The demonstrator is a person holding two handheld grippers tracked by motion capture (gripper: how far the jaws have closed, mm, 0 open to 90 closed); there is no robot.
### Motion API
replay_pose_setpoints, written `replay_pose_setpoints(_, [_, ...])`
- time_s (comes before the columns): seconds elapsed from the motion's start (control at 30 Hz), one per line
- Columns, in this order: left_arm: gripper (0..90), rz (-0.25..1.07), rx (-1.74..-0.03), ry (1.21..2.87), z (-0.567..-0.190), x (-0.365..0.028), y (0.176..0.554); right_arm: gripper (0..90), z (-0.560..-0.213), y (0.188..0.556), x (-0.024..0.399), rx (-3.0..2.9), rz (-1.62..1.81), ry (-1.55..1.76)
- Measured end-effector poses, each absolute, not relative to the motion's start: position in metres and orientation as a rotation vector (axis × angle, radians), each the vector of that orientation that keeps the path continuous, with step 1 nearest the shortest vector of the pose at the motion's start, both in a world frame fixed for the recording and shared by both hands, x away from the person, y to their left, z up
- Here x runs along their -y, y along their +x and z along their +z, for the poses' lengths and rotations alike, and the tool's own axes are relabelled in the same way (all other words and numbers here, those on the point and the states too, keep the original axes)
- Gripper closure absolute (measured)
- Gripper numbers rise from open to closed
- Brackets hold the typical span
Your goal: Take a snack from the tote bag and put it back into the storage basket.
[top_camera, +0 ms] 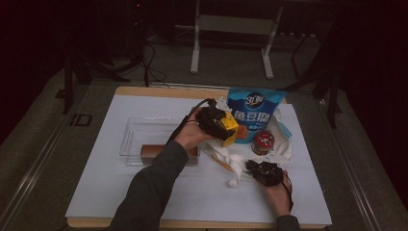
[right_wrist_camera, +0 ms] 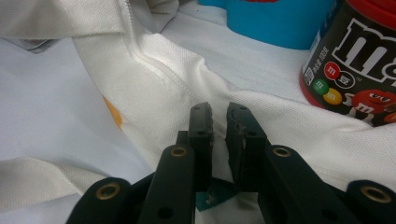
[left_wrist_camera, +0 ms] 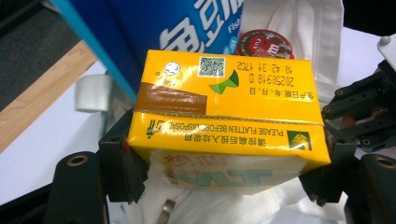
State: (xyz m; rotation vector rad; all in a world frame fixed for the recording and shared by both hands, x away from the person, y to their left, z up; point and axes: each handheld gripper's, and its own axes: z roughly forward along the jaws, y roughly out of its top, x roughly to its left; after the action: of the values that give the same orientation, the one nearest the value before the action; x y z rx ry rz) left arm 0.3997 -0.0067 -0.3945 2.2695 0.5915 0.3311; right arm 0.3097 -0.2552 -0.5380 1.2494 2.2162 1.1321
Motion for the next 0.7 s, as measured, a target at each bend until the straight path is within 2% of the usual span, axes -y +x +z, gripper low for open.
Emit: replay_pose_setpoints(0.7, [28.3,0.365,-0.644,2.23,-0.385,-0.024,0.396,80.2,-0.538,0.309,0.255,-2.216,1.129,1.25])
